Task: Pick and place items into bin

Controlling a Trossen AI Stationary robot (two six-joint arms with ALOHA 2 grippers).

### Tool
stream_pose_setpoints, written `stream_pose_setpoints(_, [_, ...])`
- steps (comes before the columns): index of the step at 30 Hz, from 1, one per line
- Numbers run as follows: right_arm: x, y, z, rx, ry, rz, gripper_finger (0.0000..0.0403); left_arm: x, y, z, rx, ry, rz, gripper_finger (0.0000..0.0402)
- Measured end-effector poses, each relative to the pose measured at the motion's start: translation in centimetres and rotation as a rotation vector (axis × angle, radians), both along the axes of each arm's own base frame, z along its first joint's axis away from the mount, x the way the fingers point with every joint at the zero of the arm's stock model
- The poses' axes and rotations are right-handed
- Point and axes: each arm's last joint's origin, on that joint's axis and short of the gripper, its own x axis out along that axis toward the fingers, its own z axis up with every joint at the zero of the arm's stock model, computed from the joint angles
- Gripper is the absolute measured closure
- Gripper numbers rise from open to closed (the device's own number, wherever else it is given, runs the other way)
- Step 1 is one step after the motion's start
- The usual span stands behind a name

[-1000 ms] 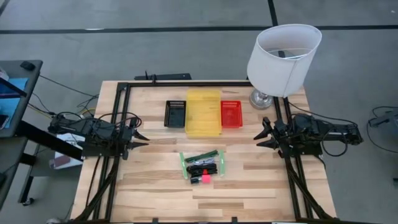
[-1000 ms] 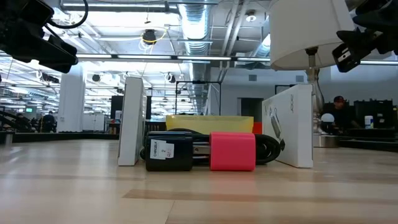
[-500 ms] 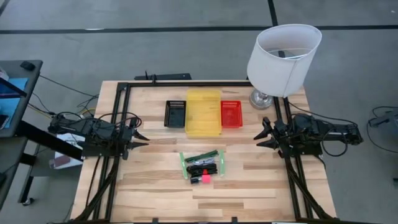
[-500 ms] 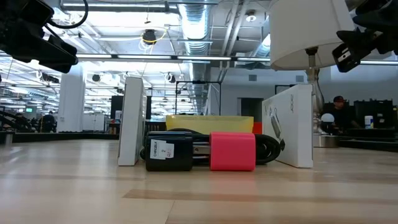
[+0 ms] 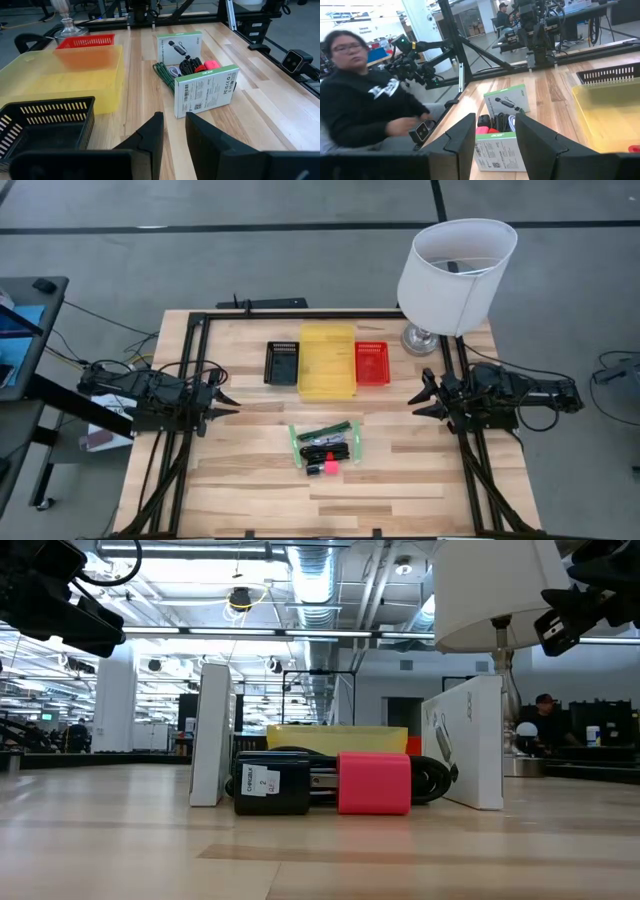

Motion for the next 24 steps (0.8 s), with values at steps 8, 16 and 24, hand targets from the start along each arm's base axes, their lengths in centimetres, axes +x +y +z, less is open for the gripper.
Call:
stream_pose_setpoints(8, [0.00,0.00,0.00,0.000,0.000,0.000,0.0270,0.00,0.00,-0.01,0.000,0.000,0.000,0.0329])
stream_pose_setpoints(16, [0.00,0.00,0.01,0.000,0.000,0.000,0.0269,0.01,0.00,-0.01,0.000,0.001,0.000,0.0329])
stream_pose_setpoints(24, [0.01,-0.10,0.00,-0.104,-0.035,-0.005,0.0268,0.00,0.00,0.00,0.000,0.000,0.000,0.0329])
